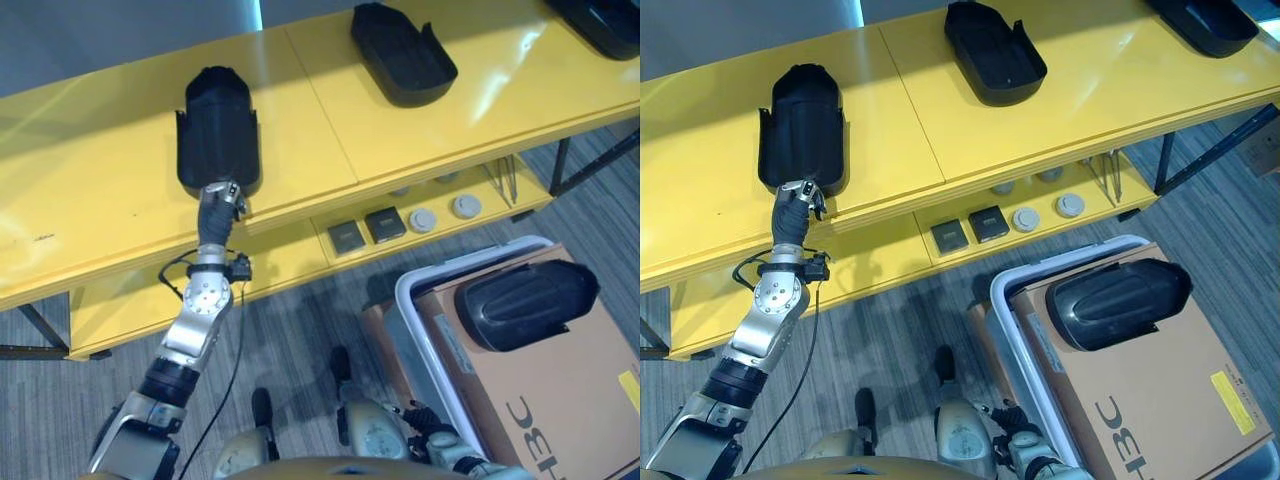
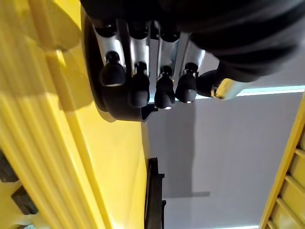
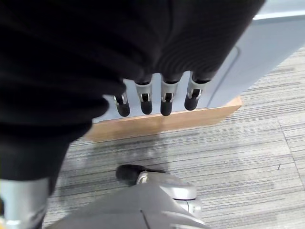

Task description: Move parts from the plastic box to the shelf.

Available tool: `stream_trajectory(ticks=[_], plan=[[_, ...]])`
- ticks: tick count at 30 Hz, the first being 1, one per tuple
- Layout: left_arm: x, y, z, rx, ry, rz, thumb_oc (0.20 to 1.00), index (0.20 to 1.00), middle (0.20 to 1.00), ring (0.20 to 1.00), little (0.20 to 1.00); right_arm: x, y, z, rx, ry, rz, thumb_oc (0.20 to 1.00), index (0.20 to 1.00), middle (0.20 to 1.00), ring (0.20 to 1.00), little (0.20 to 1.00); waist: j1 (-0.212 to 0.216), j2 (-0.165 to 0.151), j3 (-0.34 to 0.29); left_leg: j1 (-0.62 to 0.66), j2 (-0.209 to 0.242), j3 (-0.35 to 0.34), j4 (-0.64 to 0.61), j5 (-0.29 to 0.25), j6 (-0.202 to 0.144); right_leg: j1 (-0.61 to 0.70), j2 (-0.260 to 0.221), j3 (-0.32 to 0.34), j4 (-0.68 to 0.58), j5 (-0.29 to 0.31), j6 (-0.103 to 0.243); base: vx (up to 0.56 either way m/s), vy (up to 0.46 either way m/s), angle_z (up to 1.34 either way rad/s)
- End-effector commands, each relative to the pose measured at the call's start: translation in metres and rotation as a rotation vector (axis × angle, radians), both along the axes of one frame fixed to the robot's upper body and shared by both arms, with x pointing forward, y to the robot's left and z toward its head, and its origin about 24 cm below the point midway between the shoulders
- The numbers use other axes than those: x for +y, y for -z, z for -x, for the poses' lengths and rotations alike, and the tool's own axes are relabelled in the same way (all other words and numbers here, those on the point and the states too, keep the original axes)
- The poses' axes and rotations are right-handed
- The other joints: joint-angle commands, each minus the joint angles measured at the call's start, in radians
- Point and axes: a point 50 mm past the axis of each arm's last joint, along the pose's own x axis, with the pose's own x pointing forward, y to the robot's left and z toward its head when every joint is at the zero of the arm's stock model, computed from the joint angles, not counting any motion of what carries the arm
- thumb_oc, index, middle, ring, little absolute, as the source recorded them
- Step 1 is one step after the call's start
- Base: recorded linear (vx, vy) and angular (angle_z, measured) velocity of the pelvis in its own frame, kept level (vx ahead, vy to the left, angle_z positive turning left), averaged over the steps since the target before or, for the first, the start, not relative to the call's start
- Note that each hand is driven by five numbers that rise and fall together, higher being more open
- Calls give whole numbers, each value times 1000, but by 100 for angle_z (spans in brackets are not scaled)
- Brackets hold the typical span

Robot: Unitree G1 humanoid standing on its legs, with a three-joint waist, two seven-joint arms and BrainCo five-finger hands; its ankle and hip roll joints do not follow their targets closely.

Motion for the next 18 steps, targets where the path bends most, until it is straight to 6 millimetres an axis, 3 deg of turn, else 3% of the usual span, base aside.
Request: stream_trajectory(ticks=[1,10,14,18], plan=[[10,-35,-8,-174,-69,-41,200,200,200,200,200,15,2,-1,-3,-26,-13,1000,1000,1000,1000,1000,-11,-1,-12,-46,55,-38,-7,23,-60,64,-47,19,3,-81,86,-20,-3,-4],[17,-38,-29,-146,-168,-44,200,200,200,200,200,14,1,-4,-15,-29,-7,1000,1000,1000,1000,1000,-31,-10,-1,-76,61,-23,-7,32,-62,21,-40,36,3,-67,88,-20,0,-5],[22,-49,-42,-151,-222,-38,200,200,200,200,200,15,-1,-9,-29,-41,-2,1000,1000,1000,1000,1000,-45,-11,-1,-94,64,-11,-7,37,-63,-4,-35,50,3,-59,89,-4,1,-9],[27,-56,-42,-177,-236,-29,200,200,200,200,200,15,-1,-9,-33,-38,-1,1000,1000,1000,1000,1000,-49,-11,-2,-93,66,-4,-7,36,-63,-8,-34,58,3,-60,90,20,5,-8]])
